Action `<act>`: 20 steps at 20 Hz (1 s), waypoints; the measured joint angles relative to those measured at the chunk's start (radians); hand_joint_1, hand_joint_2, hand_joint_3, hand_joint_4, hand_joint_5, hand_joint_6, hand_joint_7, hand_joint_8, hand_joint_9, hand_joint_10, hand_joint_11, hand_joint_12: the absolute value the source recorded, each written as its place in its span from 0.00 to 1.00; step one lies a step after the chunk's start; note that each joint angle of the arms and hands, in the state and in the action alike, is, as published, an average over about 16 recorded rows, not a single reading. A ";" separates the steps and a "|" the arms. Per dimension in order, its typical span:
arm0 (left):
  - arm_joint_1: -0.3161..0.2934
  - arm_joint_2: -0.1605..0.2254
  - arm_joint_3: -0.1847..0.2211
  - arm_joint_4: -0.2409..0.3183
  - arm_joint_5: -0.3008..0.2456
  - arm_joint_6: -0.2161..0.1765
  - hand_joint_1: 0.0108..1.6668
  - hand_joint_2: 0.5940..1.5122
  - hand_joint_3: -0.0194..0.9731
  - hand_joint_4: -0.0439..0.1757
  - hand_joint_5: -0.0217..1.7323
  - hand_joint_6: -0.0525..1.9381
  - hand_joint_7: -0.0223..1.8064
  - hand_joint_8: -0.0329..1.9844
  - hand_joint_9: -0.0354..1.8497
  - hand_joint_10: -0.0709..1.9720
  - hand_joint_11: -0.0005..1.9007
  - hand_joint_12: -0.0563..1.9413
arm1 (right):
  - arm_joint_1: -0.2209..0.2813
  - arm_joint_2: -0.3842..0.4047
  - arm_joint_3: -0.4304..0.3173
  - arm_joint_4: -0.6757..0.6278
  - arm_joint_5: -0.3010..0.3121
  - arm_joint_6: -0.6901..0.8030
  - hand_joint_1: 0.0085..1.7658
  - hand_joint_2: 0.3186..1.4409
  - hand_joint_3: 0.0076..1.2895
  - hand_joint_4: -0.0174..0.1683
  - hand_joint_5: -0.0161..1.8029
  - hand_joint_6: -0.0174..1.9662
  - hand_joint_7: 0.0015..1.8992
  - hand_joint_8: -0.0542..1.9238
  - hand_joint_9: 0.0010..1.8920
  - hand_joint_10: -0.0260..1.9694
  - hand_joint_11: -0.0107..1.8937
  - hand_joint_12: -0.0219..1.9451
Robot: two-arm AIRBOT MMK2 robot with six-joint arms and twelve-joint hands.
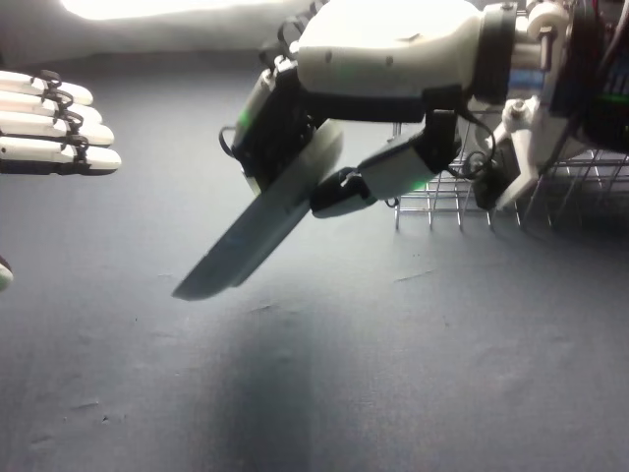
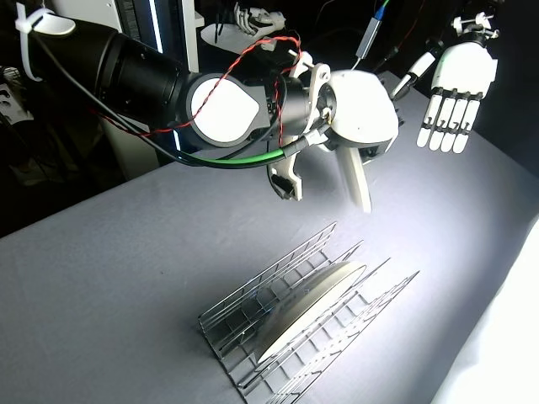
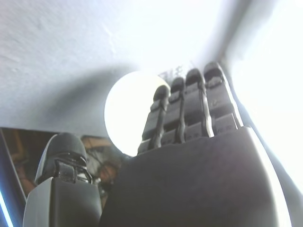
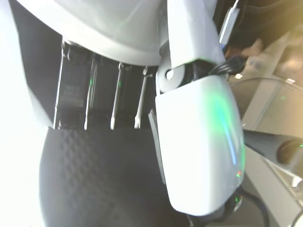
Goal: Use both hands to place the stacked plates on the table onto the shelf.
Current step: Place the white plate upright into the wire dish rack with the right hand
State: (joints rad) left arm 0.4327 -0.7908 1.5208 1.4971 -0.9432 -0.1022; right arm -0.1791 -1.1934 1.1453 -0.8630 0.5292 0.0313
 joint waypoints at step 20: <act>-0.004 -0.016 0.057 0.015 -0.007 -0.041 0.00 0.59 0.04 0.21 0.02 0.03 0.02 0.01 0.03 0.04 0.01 0.03 | 0.137 0.062 -0.037 0.636 -0.290 0.024 0.81 0.58 0.00 0.05 0.53 0.46 0.60 0.31 0.57 0.49 0.51 0.68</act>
State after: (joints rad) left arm 0.4290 -0.8065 1.5782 1.5120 -0.9506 -0.1434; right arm -0.0422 -1.1311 1.1088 -0.2272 0.2389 0.0548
